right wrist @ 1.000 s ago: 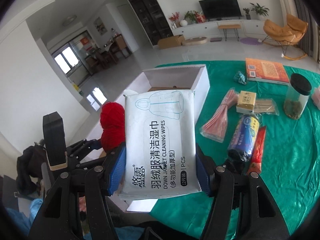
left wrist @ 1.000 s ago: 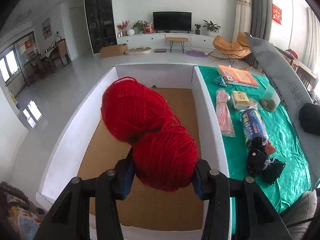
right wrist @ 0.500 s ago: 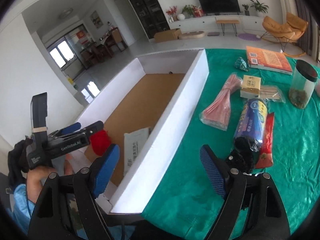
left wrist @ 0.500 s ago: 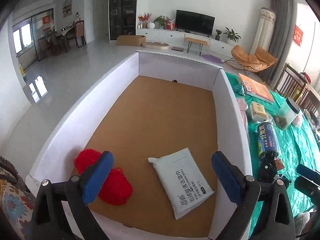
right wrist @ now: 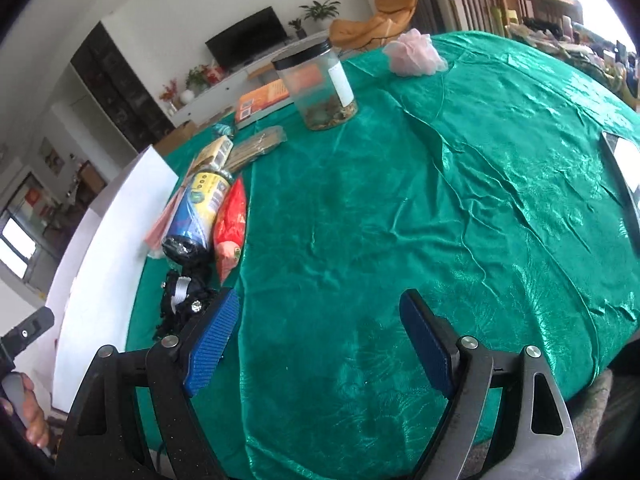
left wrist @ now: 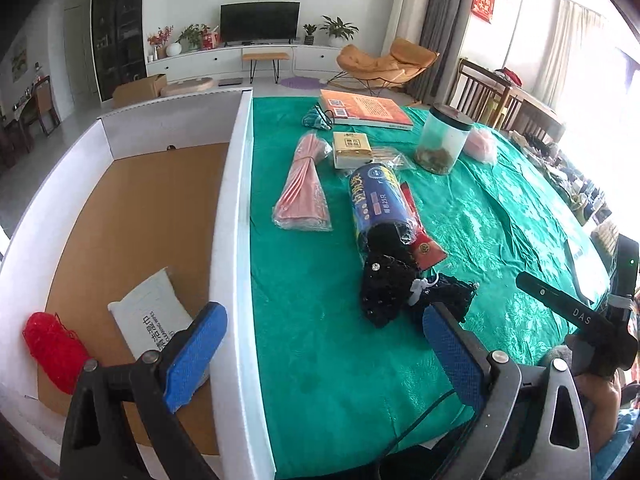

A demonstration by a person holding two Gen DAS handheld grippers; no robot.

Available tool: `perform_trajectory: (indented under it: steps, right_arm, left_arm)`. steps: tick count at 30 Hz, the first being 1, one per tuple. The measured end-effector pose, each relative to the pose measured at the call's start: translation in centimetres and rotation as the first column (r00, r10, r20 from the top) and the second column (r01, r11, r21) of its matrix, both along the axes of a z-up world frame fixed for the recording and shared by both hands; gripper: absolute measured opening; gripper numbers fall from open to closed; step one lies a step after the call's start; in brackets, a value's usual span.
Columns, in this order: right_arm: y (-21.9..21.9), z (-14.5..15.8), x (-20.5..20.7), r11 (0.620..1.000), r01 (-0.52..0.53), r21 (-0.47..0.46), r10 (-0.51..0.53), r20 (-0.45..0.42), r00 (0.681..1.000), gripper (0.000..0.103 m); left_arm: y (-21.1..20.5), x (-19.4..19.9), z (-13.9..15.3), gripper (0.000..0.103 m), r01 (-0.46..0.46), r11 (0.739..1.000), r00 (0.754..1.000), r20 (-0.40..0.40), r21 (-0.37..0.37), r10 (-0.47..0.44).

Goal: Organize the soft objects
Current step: 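Move both open tools back over the remaining table items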

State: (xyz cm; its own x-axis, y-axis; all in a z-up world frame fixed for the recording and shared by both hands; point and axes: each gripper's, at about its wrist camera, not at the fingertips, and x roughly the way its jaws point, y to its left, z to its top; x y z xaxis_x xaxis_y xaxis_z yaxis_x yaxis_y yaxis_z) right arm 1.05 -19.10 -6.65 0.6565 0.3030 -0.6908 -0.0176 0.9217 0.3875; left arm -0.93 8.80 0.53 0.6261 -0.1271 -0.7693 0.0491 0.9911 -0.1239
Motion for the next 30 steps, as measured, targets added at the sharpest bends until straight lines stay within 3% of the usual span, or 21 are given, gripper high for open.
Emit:
perform_trajectory:
  steps: [3,9,30]
  right_arm:
    - [0.3,-0.1,-0.1,1.000,-0.008,-0.014,0.008,-0.003,1.000,0.085]
    - [1.2,-0.2,-0.1,0.998,-0.031,-0.059,0.031,0.006,1.000,0.085]
    - [0.2,-0.4,-0.3,1.000,-0.009,-0.001,0.009,0.002,1.000,0.085]
  left_arm:
    - [-1.0,-0.1,-0.2,0.098,0.019,0.999,1.000,-0.003,0.030,-0.019]
    - [-1.1,0.2,-0.3,0.098,0.022,1.000,1.000,-0.021,-0.009,-0.022]
    - [-3.6,1.5,-0.4,0.098,0.062,0.998,0.997,-0.037,0.016,-0.061]
